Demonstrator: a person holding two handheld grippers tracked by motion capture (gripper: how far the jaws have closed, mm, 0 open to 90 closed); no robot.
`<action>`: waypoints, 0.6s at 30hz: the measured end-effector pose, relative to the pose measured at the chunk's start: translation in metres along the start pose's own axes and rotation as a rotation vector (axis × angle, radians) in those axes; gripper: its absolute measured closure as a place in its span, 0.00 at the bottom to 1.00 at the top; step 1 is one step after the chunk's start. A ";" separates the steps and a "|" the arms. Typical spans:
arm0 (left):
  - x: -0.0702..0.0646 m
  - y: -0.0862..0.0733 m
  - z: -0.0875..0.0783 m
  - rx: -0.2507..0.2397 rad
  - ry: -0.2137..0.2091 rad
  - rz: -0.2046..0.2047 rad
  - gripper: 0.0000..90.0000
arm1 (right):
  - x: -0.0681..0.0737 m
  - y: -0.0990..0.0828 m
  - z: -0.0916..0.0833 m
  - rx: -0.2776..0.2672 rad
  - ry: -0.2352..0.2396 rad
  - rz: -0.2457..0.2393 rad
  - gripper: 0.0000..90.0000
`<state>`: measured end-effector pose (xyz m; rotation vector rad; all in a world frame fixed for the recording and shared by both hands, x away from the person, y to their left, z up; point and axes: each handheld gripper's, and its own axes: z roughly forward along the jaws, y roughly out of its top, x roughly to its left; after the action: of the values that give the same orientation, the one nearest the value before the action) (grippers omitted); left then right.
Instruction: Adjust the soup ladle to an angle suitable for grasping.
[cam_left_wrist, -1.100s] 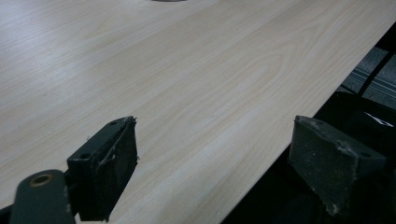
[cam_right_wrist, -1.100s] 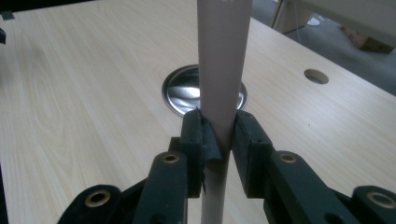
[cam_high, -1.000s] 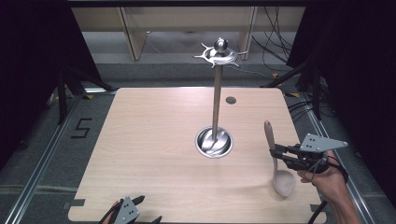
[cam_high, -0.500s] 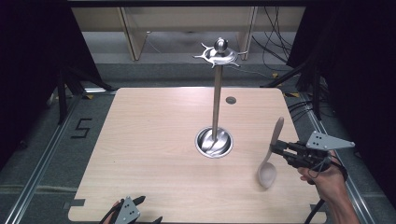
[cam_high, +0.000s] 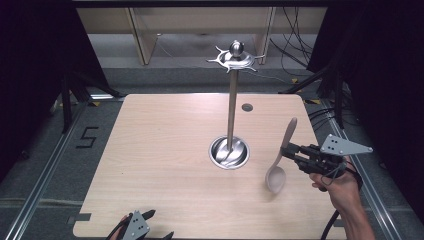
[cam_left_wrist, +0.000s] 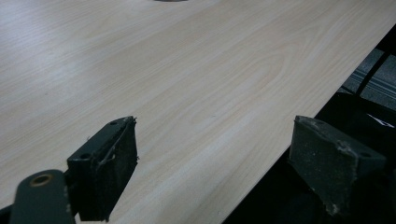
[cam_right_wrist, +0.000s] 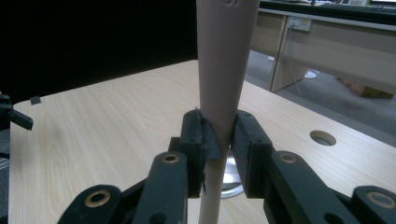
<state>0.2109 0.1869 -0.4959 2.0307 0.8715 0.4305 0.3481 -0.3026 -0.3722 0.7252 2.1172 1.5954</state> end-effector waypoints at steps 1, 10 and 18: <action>0.000 0.000 0.000 0.000 0.000 0.000 0.16 | 0.000 0.000 0.000 0.000 0.000 0.000 0.84; 0.000 0.000 0.001 -0.009 -0.002 0.016 0.16 | 0.005 0.017 0.008 -0.030 -0.012 -0.009 0.84; -0.001 -0.001 0.002 -0.012 0.006 -0.018 0.16 | 0.005 0.030 0.011 -0.048 -0.040 -0.010 0.84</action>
<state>0.2107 0.1852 -0.4975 2.0101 0.8883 0.4305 0.3563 -0.2847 -0.3469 0.7231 2.0438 1.6076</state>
